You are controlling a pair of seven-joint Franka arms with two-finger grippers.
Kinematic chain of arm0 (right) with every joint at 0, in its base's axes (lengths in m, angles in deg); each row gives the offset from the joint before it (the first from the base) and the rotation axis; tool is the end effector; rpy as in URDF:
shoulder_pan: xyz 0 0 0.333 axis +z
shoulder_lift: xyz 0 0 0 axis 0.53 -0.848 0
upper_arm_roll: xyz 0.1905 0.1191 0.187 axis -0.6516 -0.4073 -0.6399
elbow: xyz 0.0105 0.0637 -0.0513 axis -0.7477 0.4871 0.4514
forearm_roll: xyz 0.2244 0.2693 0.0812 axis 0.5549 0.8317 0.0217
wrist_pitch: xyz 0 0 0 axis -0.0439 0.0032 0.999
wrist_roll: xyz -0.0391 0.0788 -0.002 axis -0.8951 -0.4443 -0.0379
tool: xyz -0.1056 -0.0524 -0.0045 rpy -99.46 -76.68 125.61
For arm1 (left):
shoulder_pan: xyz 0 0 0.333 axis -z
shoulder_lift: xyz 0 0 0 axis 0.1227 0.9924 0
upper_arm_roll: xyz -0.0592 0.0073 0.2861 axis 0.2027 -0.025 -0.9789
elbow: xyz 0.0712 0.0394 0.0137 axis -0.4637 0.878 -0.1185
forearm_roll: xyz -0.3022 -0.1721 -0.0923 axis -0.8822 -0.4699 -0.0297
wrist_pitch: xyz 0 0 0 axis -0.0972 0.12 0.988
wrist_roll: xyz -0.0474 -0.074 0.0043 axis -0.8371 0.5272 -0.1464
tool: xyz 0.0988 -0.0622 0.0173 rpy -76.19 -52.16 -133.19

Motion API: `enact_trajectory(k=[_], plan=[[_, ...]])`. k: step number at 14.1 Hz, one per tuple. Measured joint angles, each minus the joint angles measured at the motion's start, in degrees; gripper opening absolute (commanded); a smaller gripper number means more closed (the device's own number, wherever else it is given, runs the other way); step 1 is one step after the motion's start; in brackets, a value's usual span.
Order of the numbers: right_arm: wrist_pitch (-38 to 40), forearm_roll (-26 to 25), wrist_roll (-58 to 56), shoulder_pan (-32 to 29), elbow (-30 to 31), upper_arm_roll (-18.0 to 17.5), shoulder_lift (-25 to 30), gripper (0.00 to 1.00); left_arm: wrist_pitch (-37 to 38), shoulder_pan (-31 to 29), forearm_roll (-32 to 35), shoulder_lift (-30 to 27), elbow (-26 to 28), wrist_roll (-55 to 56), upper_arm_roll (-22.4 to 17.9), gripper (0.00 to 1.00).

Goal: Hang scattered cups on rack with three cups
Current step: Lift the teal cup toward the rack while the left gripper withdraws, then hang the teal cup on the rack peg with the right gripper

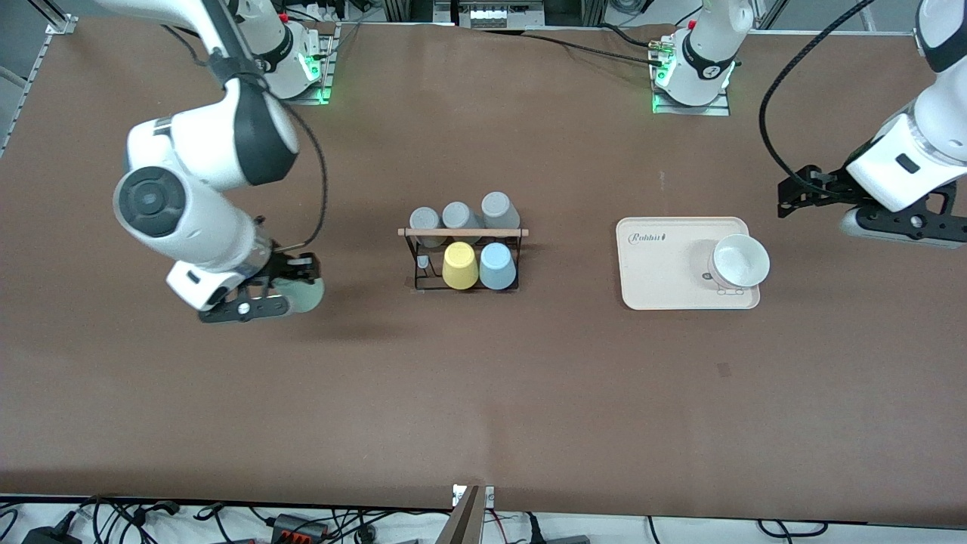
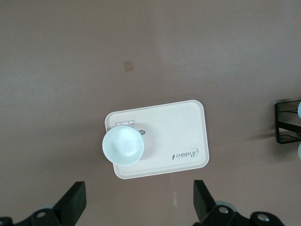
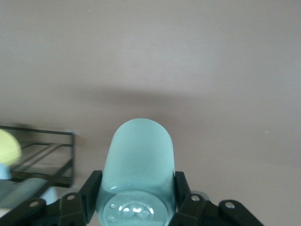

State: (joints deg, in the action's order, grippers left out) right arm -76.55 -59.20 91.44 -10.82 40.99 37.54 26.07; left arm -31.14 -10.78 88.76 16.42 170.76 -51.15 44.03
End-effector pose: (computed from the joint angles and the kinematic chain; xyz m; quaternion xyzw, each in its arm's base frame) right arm 0.5954 0.2176 0.4039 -0.9983 -0.0514 0.0285 0.0010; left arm 0.5426 -0.0416 0.5593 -0.9986 0.0512 0.0158 0.0004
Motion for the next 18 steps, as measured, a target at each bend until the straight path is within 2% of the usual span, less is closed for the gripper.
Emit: enact_trajectory(k=[2, 3, 7, 9, 12, 18], plan=[[0.0, 2.05, 4.75, 3.21, -0.99, -0.02, -0.78, 0.29, -0.87, 4.88, 0.0, -2.48, 3.15, -0.2, -6.09, 1.0], [0.0, 2.61, 7.33, 4.72, -1.75, -0.03, -1.37, 0.29, -1.34, 5.99, 0.0, -3.59, 4.55, -0.21, -7.26, 1.0], [0.06, 3.16, 16.06, 10.09, -3.83, -0.08, -3.95, 0.3, -2.0, 7.04, 0.0, -5.03, 6.27, -0.19, -7.83, 1.0], [0.06, 5.23, 18.44, 11.77, -4.32, -0.11, -5.33, 0.3, -2.03, 7.32, 0.0, -5.03, 6.32, -0.12, -7.89, 1.0], [0.13, 7.72, 19.15, 12.15, -6.02, -0.11, -7.01, 0.3, -2.03, 7.56, 0.0, -5.02, 6.32, -0.13, -7.89, 1.0], [0.59, 7.25, 19.82, 13.14, -6.42, -0.11, -8.4, 0.31, -2.02, 7.49, 0.0, -5.02, 6.32, -0.13, -8.06, 1.0]])
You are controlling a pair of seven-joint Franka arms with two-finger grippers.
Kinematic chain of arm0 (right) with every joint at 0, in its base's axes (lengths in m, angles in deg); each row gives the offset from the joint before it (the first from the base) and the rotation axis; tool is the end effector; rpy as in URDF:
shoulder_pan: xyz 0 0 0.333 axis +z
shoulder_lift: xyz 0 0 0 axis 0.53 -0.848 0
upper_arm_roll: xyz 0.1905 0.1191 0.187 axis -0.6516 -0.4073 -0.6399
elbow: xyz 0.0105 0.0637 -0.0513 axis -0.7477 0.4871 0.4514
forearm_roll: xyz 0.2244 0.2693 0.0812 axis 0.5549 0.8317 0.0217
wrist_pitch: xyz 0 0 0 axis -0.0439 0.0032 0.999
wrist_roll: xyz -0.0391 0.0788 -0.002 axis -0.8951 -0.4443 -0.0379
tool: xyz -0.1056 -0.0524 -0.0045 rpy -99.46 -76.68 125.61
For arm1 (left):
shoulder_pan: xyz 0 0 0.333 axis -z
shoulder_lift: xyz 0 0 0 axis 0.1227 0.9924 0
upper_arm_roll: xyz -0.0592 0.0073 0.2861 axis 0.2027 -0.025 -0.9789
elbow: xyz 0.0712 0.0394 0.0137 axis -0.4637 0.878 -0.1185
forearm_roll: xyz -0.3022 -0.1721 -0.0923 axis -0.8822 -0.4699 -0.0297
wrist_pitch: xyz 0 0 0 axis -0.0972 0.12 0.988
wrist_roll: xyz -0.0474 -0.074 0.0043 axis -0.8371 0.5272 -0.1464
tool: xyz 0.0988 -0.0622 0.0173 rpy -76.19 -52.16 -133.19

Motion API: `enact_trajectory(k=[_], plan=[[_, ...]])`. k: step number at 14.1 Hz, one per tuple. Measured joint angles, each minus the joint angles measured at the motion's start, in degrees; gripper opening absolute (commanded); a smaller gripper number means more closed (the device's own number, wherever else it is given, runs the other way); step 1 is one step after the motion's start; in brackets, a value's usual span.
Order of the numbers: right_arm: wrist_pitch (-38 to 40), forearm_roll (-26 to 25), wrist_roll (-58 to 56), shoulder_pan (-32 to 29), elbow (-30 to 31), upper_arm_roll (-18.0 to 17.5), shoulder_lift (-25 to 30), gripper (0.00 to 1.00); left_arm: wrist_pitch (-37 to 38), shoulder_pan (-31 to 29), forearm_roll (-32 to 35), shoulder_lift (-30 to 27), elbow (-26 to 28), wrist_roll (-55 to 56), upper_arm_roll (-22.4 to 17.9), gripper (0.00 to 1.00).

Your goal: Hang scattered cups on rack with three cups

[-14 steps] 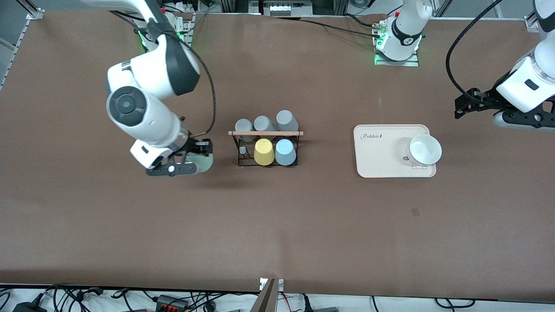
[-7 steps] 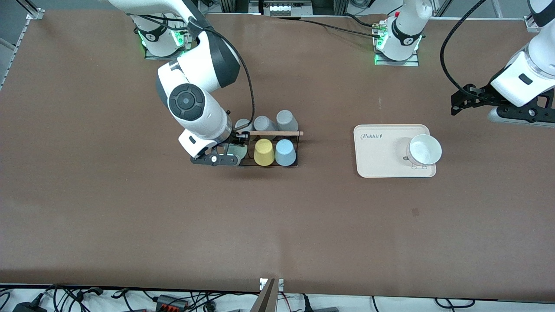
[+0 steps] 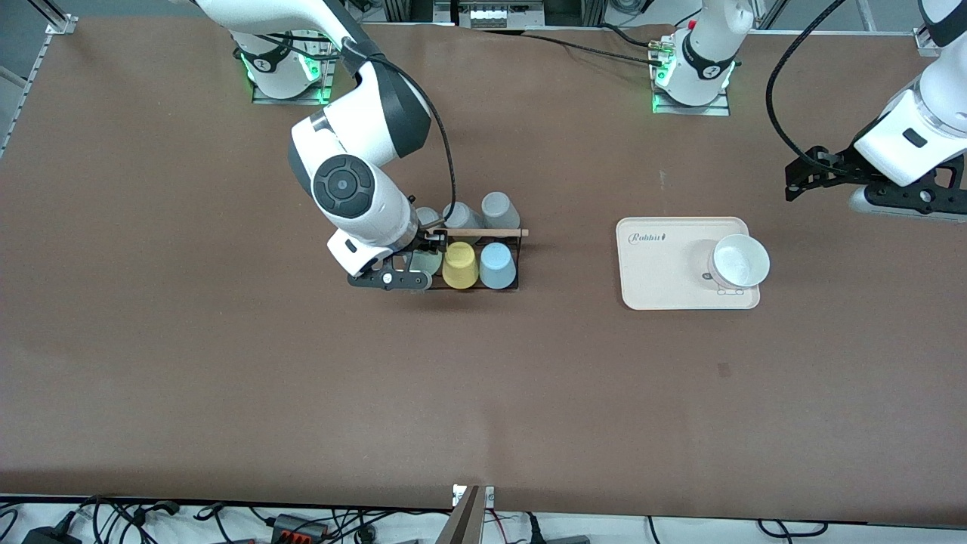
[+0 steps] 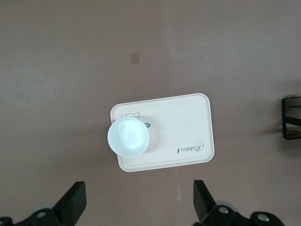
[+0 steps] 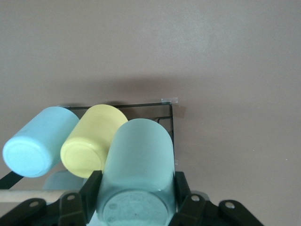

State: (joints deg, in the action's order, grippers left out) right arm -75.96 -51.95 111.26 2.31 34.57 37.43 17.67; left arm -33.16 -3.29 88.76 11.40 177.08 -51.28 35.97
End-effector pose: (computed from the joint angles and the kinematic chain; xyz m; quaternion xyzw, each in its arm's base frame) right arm 0.5443 0.3719 0.3579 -0.9962 0.0258 0.0781 0.0298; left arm 0.5206 -0.0376 0.5601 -0.9988 0.0477 0.0098 0.0062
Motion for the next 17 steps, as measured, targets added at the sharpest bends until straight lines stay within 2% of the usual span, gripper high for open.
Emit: enact_trajectory(k=[14, 17], plan=[[-0.23, -0.66, 0.51, 0.0, -0.3, 0.09, -4.07, 0.31, -0.13, 0.08, 0.0, 0.0, -0.15, -0.03, -0.28, 1.0], [-1.44, -0.66, 0.55, 0.0, -0.32, 0.09, -4.99, 0.31, -0.22, 0.07, -2.98, 0.0, -0.17, -0.03, -0.41, 1.0]])
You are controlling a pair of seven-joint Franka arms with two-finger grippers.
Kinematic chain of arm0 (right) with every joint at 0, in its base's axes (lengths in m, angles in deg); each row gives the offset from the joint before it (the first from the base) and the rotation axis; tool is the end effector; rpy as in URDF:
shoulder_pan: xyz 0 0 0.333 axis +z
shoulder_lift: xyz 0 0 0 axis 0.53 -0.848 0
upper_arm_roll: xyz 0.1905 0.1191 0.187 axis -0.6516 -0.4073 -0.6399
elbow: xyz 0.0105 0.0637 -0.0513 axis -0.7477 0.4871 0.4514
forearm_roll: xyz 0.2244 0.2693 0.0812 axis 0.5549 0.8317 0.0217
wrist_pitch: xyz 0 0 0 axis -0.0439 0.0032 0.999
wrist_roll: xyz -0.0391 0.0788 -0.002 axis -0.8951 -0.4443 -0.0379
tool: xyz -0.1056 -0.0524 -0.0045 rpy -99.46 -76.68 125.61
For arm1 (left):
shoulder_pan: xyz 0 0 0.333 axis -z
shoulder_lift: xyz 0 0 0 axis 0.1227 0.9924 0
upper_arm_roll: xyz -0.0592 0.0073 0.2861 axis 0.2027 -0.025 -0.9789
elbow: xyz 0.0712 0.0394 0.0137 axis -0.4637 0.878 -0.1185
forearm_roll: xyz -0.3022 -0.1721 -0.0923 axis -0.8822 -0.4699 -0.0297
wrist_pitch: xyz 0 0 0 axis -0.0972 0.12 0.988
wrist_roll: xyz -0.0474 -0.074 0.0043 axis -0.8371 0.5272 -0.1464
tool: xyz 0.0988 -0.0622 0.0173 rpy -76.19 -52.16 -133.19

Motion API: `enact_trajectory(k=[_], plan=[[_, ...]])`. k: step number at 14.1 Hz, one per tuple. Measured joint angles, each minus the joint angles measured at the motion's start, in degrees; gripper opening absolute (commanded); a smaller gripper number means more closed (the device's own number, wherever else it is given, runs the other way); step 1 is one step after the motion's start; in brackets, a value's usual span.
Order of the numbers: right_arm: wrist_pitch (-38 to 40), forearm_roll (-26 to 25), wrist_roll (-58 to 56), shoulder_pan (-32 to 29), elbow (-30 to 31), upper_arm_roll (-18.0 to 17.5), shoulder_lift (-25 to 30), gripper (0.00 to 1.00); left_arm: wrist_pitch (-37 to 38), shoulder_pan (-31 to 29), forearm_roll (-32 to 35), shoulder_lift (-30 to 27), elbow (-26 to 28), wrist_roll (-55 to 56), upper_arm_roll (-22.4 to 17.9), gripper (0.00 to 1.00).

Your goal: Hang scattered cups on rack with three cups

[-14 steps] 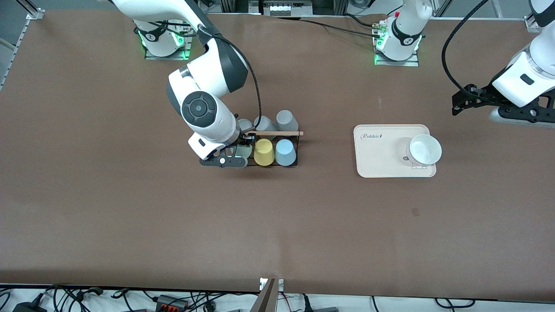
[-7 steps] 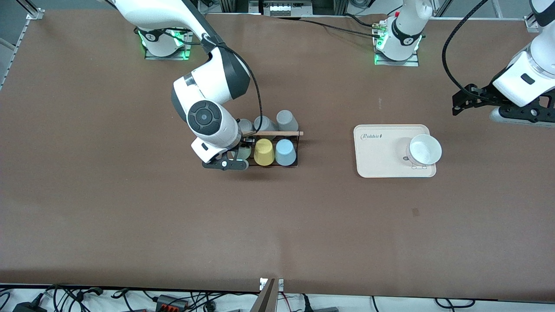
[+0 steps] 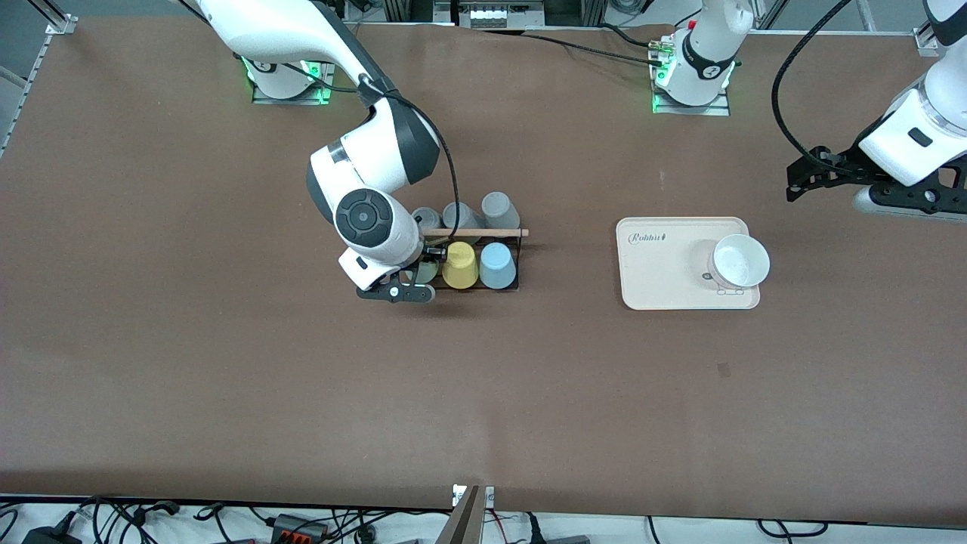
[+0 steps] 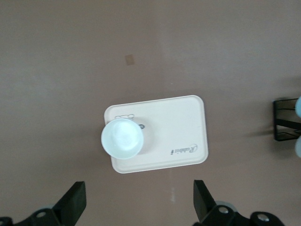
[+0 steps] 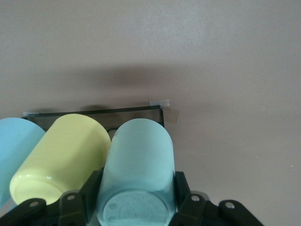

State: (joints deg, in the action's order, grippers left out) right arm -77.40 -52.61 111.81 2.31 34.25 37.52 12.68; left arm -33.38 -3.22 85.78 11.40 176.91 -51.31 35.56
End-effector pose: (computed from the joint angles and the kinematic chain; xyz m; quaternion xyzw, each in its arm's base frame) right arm 0.5490 0.3722 0.3043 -0.9947 0.0327 0.0972 0.0072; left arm 0.5211 -0.0404 0.5618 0.9988 -0.0432 -0.0070 0.0199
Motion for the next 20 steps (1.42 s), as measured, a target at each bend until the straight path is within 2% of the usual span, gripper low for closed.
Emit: enact_trajectory(k=[2, 3, 4, 7, 12, 16, 20], plan=[[-0.72, 0.0, 0.02, 0.0, -0.02, 0.0, -0.61, 0.32, 0.0, -0.05, -1.03, 0.0, -0.06, 0.0, -0.17, 1.0], [-1.21, 0.01, 0.17, 0.0, -0.02, 0.0, -0.93, 0.6, -0.03, -0.05, -1.05, 0.0, -0.29, 0.0, -0.14, 1.0], [-1.59, 0.01, 0.67, 0.0, -0.03, 0.0, -1.23, 1.0, -0.04, 0.0, -1.05, 0.0, -0.67, 0.0, -0.07, 1.0], [-2.02, 0.01, 2.18, 0.01, -0.4, 0.0, -1.6, 1.0, -0.04, 0.16, -1.05, 0.0, -1.35, 0.0, 0.13, 1.0], [1.69, -0.08, 2.43, -0.4, -5.31, 0.98, -0.88, 1.0, 1.53, 0.2, -1.03, 0.0, -1.44, 0.0, 0.2, 1.0], [5.01, -0.35, 1.98, -2.1, -6.65, 3.06, 3.28, 1.0, 1.83, 0.37, -0.97, 0.0, -1.48, 0.0, 0.23, 1.0], [7.84, -0.56, -5.89, -7.21, -6.87, 3.79, 9.62, 1.0, 1.86, 0.57, -0.95, 0.0, -1.51, 0.0, 0.23, 1.0]])
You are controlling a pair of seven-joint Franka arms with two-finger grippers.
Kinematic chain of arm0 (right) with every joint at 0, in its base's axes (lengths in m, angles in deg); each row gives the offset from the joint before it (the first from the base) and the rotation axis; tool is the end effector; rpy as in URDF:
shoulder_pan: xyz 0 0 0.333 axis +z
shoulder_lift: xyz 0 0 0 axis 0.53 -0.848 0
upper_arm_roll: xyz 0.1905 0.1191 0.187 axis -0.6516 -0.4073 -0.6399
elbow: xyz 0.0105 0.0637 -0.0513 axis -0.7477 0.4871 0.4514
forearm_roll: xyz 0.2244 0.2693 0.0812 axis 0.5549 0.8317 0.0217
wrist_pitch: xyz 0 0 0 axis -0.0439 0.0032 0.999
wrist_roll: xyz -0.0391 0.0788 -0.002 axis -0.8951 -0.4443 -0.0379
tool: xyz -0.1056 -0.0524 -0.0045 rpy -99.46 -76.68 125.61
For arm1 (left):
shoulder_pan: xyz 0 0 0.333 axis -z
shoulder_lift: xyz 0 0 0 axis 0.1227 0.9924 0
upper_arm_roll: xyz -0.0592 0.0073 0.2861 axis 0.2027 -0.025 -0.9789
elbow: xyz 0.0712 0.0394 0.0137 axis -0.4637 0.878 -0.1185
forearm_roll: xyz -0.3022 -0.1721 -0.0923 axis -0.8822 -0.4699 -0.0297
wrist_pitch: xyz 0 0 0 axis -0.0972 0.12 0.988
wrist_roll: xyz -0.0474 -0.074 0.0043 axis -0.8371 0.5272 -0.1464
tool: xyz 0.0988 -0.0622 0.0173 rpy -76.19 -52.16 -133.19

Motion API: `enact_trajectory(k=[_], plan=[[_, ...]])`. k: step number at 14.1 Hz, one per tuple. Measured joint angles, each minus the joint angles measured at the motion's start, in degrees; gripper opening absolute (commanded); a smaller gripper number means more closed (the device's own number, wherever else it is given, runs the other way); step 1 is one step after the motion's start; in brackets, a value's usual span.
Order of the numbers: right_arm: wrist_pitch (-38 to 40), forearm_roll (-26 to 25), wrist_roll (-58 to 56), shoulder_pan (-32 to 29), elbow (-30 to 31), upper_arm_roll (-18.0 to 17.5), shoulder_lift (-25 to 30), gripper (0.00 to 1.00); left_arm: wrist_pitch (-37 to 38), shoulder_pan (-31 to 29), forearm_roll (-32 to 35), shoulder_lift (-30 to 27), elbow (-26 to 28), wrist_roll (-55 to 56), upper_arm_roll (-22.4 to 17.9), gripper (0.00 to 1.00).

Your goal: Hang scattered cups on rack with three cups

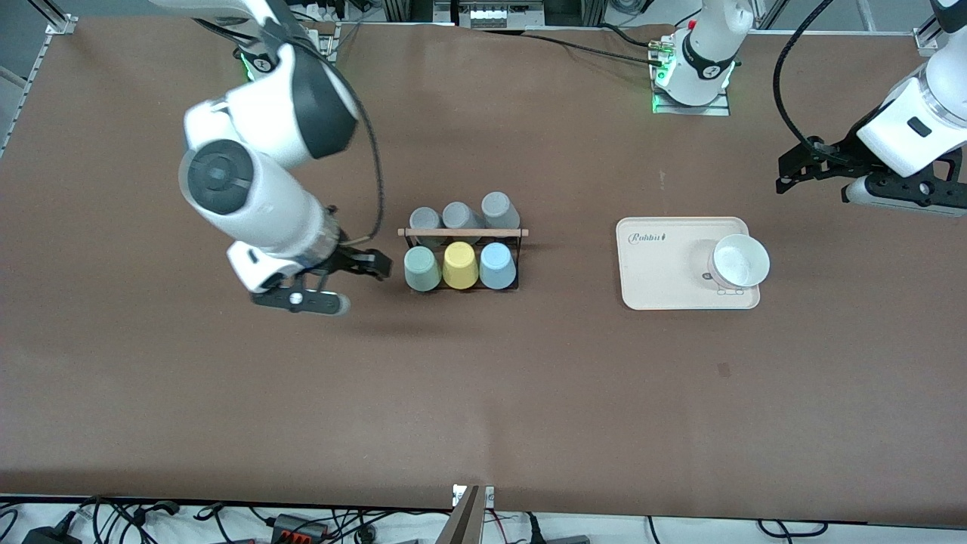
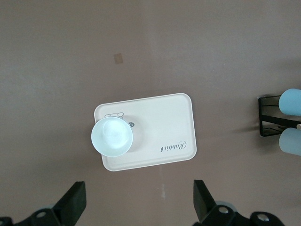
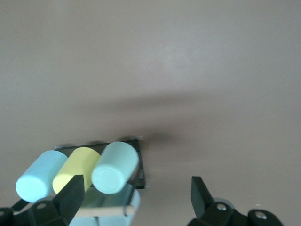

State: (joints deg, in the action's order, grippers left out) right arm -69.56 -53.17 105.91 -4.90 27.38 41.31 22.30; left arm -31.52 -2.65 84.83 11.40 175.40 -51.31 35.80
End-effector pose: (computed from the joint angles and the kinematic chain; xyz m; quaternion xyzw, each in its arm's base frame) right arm 0.5994 0.2678 0.4578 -0.9973 0.0582 0.0203 0.0406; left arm 0.5180 -0.0496 0.5707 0.9983 -0.0505 -0.0105 0.0281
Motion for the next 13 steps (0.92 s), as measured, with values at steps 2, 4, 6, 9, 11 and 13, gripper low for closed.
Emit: enact_trajectory(k=[2, 4, 6, 9, 11, 13], plan=[[3.09, -0.25, -7.37, -3.74, -0.17, 0.19, 2.19, 1.0, 0.01, 0.01, 0.0, 0.0, -0.01, 0.0, 0.0, 1.0], [6.48, -0.34, -13.29, -7.69, -1.87, 0.41, 3.6, 1.0, 0.03, 0.02, 0.01, 0.0, -0.03, 0.0, 0.0, 1.0], [7.89, -0.94, -15.33, -10.39, -3.43, 1.61, 4.9, 1.0, 0.04, 0.02, 0.01, 0.0, -0.04, 0.0, 0.0, 1.0], [8.64, -1.55, -21.72, -17.24, -3.78, 1.58, 7.64, 1.0, 0.07, 0.03, 0.01, 0.0, -0.08, 0.0, -0.01, 1.0], [8.77, -1.55, -28.58, -23.97, -3.74, -1.23, 8.14, 1.0, 0.07, 0.03, 0.01, 0.0, -0.08, 0.0, -0.01, 1.0], [8.77, -2.33, -31.23, -26.93, -3.52, -2.39, 8.17, 1.0, 0.08, 0.03, 0.02, 0.0, -0.08, 0.0, -0.01, 1.0]])
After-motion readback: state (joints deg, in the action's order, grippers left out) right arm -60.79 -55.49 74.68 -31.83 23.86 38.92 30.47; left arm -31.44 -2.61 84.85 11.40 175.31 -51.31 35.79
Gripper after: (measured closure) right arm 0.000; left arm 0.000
